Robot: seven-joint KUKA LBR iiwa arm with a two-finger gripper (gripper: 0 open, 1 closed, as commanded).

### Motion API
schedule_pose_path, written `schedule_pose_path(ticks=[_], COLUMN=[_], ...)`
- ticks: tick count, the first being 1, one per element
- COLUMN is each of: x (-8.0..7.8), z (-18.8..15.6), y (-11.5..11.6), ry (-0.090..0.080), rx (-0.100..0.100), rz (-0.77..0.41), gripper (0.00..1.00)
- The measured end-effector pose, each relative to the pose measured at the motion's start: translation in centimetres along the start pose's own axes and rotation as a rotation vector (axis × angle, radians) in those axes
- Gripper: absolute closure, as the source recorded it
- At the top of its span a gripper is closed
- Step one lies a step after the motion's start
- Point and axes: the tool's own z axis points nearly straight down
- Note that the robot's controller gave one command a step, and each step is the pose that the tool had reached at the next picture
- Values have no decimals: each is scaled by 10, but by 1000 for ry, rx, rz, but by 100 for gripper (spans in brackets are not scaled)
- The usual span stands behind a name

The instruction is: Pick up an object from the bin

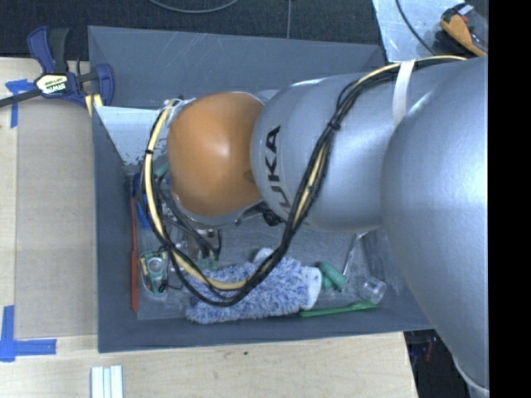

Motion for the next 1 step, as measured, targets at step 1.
schedule_pose_path(ticks=[1], x=[14], z=[100], y=[-84], ry=[2], rx=[-1], rz=[-386], gripper=[0])
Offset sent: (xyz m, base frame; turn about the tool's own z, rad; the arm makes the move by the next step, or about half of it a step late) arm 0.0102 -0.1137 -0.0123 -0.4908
